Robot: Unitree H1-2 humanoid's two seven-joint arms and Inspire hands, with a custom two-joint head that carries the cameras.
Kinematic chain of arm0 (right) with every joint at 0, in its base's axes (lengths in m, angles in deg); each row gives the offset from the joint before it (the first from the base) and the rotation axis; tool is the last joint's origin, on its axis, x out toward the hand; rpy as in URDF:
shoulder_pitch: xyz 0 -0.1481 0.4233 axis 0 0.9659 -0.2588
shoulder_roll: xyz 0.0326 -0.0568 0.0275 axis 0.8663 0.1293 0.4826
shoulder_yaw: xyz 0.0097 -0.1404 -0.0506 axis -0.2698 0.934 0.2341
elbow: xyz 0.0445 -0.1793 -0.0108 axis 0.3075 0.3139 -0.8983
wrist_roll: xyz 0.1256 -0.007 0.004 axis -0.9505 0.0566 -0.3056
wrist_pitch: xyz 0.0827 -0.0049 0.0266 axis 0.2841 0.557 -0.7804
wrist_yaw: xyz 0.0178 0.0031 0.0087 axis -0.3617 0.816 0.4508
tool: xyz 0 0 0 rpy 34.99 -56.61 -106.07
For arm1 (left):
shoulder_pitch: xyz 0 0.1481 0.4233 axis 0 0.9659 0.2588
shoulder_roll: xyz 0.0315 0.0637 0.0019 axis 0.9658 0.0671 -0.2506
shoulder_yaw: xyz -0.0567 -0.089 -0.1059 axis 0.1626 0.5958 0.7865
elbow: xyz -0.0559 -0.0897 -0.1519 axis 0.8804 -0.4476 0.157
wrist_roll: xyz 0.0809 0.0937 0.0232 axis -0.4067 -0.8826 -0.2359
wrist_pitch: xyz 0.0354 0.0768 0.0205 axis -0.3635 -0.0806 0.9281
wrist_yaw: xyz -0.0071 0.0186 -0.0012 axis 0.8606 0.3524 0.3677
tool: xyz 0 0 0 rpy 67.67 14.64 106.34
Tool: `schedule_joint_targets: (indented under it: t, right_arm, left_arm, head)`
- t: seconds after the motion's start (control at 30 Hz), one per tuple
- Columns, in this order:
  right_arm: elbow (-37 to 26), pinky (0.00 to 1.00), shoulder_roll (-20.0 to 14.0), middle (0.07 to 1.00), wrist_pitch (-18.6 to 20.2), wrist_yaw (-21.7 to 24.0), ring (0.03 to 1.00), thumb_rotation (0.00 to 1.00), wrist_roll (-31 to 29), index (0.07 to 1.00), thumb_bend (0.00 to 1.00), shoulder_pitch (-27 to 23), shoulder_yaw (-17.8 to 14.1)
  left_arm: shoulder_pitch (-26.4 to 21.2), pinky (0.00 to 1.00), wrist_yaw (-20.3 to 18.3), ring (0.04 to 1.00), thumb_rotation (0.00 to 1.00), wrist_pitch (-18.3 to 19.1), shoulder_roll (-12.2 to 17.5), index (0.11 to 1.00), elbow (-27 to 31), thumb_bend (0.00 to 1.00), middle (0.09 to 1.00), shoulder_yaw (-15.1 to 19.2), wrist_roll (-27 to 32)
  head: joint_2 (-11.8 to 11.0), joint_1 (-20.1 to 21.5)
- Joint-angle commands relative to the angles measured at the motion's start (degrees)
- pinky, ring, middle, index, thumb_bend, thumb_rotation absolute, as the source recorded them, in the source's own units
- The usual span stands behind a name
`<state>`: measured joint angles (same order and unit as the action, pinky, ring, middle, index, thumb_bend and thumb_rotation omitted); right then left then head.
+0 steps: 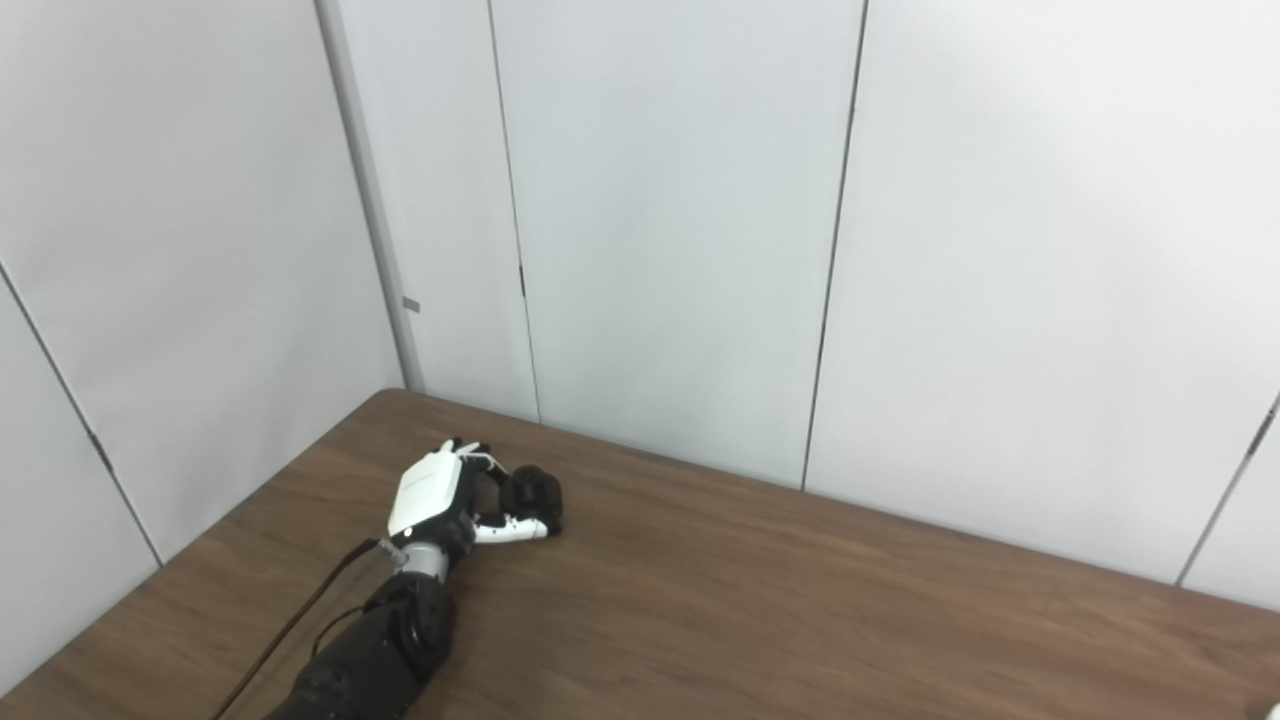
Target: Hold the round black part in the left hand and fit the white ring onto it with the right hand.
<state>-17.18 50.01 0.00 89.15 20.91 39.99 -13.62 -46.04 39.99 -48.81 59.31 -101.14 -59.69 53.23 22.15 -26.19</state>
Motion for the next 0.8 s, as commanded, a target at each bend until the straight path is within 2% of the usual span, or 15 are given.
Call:
schedule_joint_targets:
  t: [0.0, 0.2, 0.27, 0.43, 0.53, 0.6, 0.7, 0.77]
  right_arm:
    - [-0.4, 0.99, -0.3, 1.0, 1.2, -0.2, 1.0, 0.37, -0.1, 1.0, 0.54, 0.8, -0.4]
    - [-1.7, 0.99, 0.5, 1.0, 2.2, -0.4, 1.0, 0.35, 0.0, 1.0, 0.54, 1.2, -0.3]
    - [-2.4, 0.95, 1.1, 1.0, 2.6, -0.8, 1.0, 0.34, 0.1, 1.0, 0.55, 1.2, -0.4]
    - [-4.5, 0.89, 2.0, 1.0, 3.1, -2.3, 1.0, 0.33, 1.5, 1.0, 0.58, 0.2, -1.1]
    - [-5.2, 0.89, 1.9, 1.0, 3.7, -2.7, 1.0, 0.33, 1.2, 1.0, 0.61, -0.8, -1.9]
    - [-5.5, 0.93, 1.7, 1.0, 4.4, -3.2, 1.0, 0.33, 1.8, 1.0, 0.61, -1.6, -2.4]
    - [-5.8, 0.92, 1.2, 1.0, 4.9, -3.9, 1.0, 0.42, 3.2, 1.0, 0.65, -2.9, -3.3]
    - [-6.5, 0.94, 0.7, 1.0, 6.2, -3.8, 1.0, 0.45, 3.4, 1.0, 0.67, -3.8, -3.8]
  left_arm:
    - [3.3, 1.0, 0.0, 0.969, 0.04, -2.1, -3.0, 0.478, -2.2, 0.52, 0.865, -1.4, 0.5]
    - [5.5, 1.0, -3.2, 0.972, 0.04, -4.4, -2.5, 0.479, 1.3, 0.52, 0.867, -2.7, 0.2]
    - [6.6, 1.0, -3.8, 0.966, 0.04, -5.0, -2.3, 0.48, 3.2, 0.52, 0.859, -3.4, -0.4]
    - [10.5, 1.0, -6.5, 0.956, 0.04, -6.1, -3.0, 0.48, 10.5, 0.52, 0.864, -3.3, 0.8]
    - [12.8, 1.0, -7.8, 0.947, 0.04, -6.1, -3.5, 0.479, 15.3, 0.52, 0.865, -3.3, 0.5]
    - [14.2, 1.0, -9.0, 0.955, 0.04, -5.8, -3.6, 0.479, 19.0, 0.52, 0.866, -3.5, -0.1]
    - [16.2, 1.0, -11.2, 0.974, 0.04, -5.3, -3.2, 0.479, 25.1, 0.52, 0.87, -4.1, -1.5]
    - [17.2, 1.0, -12.1, 0.975, 0.04, -5.2, -3.3, 0.479, 28.3, 0.52, 0.865, -4.4, -2.2]
  head:
    - [0.0, 0.3]
    - [0.8, 4.5]
    - [0.9, 5.4]
    - [0.9, 6.3]
    - [0.7, 6.8]
    - [0.6, 7.4]
    - [0.5, 8.2]
    - [0.6, 8.9]
